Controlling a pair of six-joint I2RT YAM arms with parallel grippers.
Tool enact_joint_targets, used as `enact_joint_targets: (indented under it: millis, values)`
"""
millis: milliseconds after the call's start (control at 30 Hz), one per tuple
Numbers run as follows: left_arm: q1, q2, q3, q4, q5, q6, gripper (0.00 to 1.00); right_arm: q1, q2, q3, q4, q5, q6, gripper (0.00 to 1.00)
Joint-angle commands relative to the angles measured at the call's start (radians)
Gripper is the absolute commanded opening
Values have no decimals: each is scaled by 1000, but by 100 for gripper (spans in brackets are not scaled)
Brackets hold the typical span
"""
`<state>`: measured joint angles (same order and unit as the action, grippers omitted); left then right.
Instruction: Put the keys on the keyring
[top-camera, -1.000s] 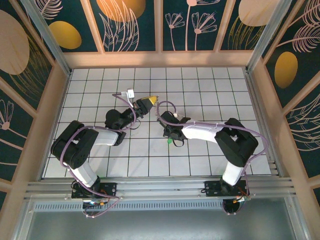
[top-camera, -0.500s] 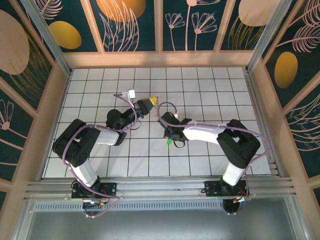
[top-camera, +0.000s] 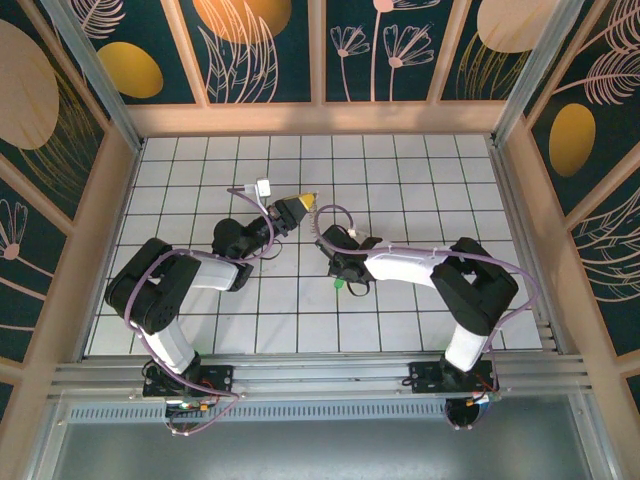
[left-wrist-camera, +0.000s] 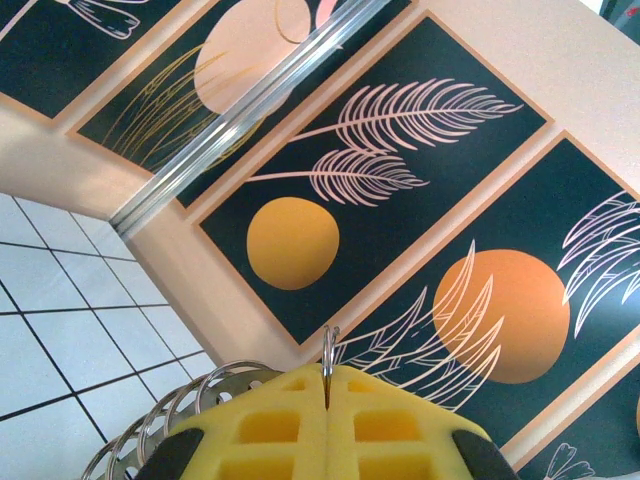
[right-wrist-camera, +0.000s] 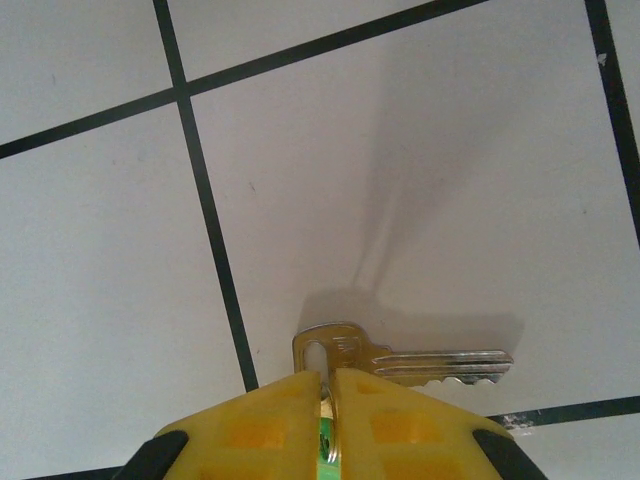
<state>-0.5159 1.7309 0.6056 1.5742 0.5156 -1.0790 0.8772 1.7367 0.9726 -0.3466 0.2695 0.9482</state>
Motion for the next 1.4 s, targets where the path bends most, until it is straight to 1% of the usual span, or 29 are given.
enact_joint_targets:
  millis: [0,200,267,300,367,467,567,633,733,767,867,933,1000,1167,1267,1367]
  values:
    - [7,2,20,127,10,-9,0,5,22,-6,1,4,-16,14]
    - [7,1,20,126,10,-9,0,6,26,-5,2,3,-19,11]
    - [7,2,21,127,11,-9,0,6,22,-7,1,4,-17,6]
    - [7,2,22,127,12,-9,0,6,16,-8,0,6,-19,0]
    - [6,2,22,127,11,-11,0,5,-2,-6,-13,24,-28,0]
    - [7,1,23,120,15,-9,0,-15,-73,2,-50,76,-71,0]
    - [6,0,27,118,27,-7,0,-59,-208,-21,17,72,-208,0]
    - [7,-1,29,118,36,-3,0,-106,-307,-52,104,-15,-325,0]
    - [6,2,38,120,55,5,0,-194,-454,-107,244,-208,-469,0]
    - [7,4,41,120,62,7,0,-223,-485,-117,264,-246,-492,0]
    - [5,12,58,114,84,11,0,-324,-567,-145,339,-440,-574,0]
    - [5,21,79,99,111,15,0,-416,-616,-175,414,-599,-611,0]
    - [5,27,98,89,136,18,0,-490,-650,-210,501,-726,-618,0]
    - [0,11,143,-9,179,67,0,-645,-675,-280,717,-966,-581,0]
    - [-6,-9,166,-105,188,121,0,-698,-644,-297,827,-1100,-547,0]
    - [-10,-11,188,-172,198,159,0,-713,-594,-288,890,-1191,-529,0]
